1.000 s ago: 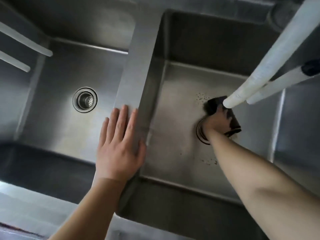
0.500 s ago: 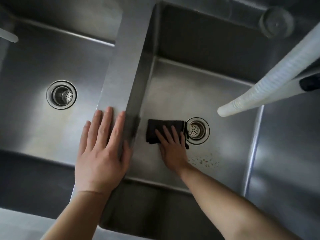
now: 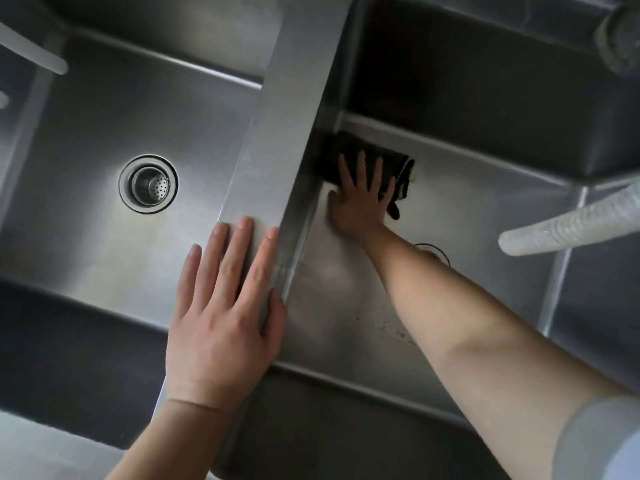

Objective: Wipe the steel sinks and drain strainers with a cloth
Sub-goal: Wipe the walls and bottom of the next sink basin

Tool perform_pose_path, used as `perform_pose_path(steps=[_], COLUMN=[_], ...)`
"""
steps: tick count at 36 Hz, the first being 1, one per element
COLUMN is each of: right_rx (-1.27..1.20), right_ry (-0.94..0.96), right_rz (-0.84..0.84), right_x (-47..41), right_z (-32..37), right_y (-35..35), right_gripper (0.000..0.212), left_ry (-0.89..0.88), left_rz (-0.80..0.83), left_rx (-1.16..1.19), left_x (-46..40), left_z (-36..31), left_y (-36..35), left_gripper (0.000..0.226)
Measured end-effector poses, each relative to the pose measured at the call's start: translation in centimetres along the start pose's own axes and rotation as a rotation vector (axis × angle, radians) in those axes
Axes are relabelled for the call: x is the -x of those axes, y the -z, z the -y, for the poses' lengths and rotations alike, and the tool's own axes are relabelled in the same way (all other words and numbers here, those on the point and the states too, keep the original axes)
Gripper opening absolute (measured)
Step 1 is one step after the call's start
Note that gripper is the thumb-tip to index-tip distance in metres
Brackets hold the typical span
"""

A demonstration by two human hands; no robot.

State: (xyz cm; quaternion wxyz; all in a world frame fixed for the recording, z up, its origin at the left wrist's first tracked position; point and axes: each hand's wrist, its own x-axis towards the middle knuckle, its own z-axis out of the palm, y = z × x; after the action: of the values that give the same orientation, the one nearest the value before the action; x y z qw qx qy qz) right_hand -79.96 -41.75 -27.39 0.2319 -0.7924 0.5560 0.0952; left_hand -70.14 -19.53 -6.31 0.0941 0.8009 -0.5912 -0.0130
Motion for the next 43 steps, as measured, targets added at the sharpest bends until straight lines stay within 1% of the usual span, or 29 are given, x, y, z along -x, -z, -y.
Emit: perform_pose_path(steps=[4,7,9,12,13,15,17,19,21,23,25,26,28,32,34,35,38,41,43], right_rx=[0.044,0.111,0.166,0.261,0.276,0.243,0.17,0.087,0.041,-0.006,-0.1,-0.135,-0.175,-0.147,-0.137,-0.13,-0.098,-0.042,-0.032], right_ry=[0.185,0.34,0.448,0.549,0.526,0.401,0.216,0.03,-0.13,-0.287,-0.441,-0.492,-0.533,-0.584,-0.549,-0.502,-0.275,-0.057,-0.005], right_rz=[0.023,0.094,0.162,0.156,0.148,0.092,0.063,0.044,-0.005,-0.049,-0.055,-0.048,-0.044,-0.097,-0.1,-0.1,-0.059,0.023,0.039], right_x=[8.6,14.2,14.4,10.5,8.6,4.4,0.7,-1.0,0.0,3.1,6.4,7.6,8.1,5.1,2.7,1.5,-1.3,-1.1,0.8], right_z=[-0.6,-2.9,-4.7,-6.1,-6.2,-6.3,-7.0,-8.9,-11.8,-14.3,-15.6,-15.7,-15.1,-12.6,-10.4,-9.0,-3.9,0.6,2.0], right_y=[-3.4,-5.5,-5.3,-3.3,-2.3,-0.2,1.9,3.4,3.6,2.9,1.8,1.3,0.8,1.4,1.8,1.9,1.9,0.6,-0.6], right_gripper=[0.071,0.066,0.062,0.057,0.057,0.058,0.06,0.063,0.066,0.07,0.074,0.075,0.078,0.083,0.084,0.083,0.076,0.071,0.072], left_ry=[0.008,0.008,0.01,0.005,0.004,0.005,0.004,0.003,-0.001,-0.005,-0.005,-0.002,0.0,-0.018,-0.023,-0.023,-0.02,-0.026,-0.028], left_rz=[0.026,0.029,0.02,0.008,0.005,-0.004,-0.008,-0.007,-0.006,-0.009,-0.011,-0.012,-0.013,-0.033,-0.045,-0.048,-0.03,-0.014,-0.014], left_rx=[-0.002,-0.007,-0.007,-0.009,-0.01,-0.01,-0.006,-0.003,0.001,0.0,-0.001,0.003,0.007,0.0,-0.012,-0.016,-0.015,-0.008,-0.001], left_x=[0.0,0.0,-0.1,-0.2,-0.2,-0.1,-0.2,-0.2,-0.2,-0.2,0.0,0.0,0.0,0.1,0.2,0.2,0.0,0.0,0.0], left_z=[-0.1,-0.2,-0.3,-0.4,-0.4,-0.5,-0.5,-0.4,-0.4,-0.3,-0.2,-0.2,-0.2,0.0,0.1,0.0,-0.1,-0.1,0.0], left_y=[0.2,0.4,0.5,0.4,0.4,0.3,0.3,0.2,0.2,0.1,0.0,0.0,0.0,-0.3,-0.5,-0.5,-0.3,-0.2,-0.2], left_gripper=[0.06,0.059,0.057,0.057,0.058,0.058,0.057,0.057,0.057,0.055,0.055,0.055,0.056,0.055,0.055,0.055,0.058,0.058,0.058])
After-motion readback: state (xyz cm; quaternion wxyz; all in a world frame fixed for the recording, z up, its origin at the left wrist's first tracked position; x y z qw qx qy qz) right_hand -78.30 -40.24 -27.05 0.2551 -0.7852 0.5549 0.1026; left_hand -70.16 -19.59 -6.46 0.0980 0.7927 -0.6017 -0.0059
